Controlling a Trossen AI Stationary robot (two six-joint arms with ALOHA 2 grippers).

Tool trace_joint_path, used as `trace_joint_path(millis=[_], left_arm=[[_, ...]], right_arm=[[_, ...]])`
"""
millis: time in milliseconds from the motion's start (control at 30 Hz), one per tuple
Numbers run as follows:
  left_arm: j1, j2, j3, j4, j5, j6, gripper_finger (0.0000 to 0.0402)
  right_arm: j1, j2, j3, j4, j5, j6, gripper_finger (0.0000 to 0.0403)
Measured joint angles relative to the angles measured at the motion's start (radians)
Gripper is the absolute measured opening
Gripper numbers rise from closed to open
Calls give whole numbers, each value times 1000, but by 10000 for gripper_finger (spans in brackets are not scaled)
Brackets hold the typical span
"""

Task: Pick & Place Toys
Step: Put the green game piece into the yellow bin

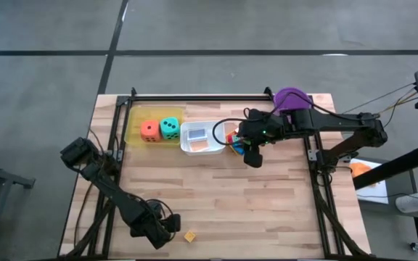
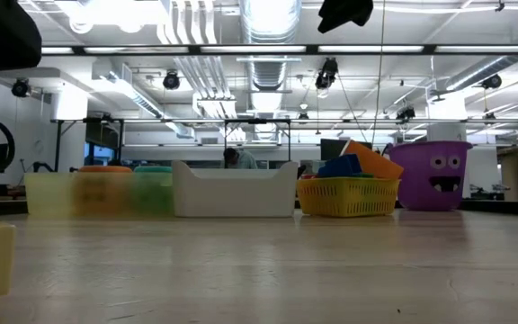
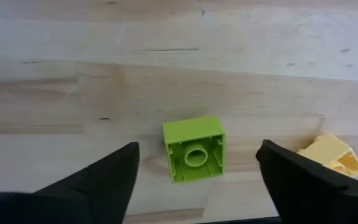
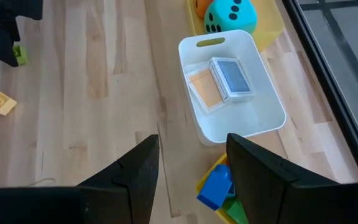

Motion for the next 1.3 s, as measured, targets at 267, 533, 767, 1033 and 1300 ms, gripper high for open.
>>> trace_joint_path(millis=[267,533,767,1033,1300], left_arm=[[0,1,-2,-11,3,-3,274],[0,12,-2,6,3,-28,272],[0,73,7,93,20,-29,272],[-1,73,7,86,21,-29,250],[-1,70,6,17,21,-37,135]], right_arm=[[0,0,0,0,0,5,185],[0,0,0,0,0,14,185],[0,0,0,-1,0,12,185],[0,0,0,-3,0,9,185],[0,0,0,-18,-1,21,185]])
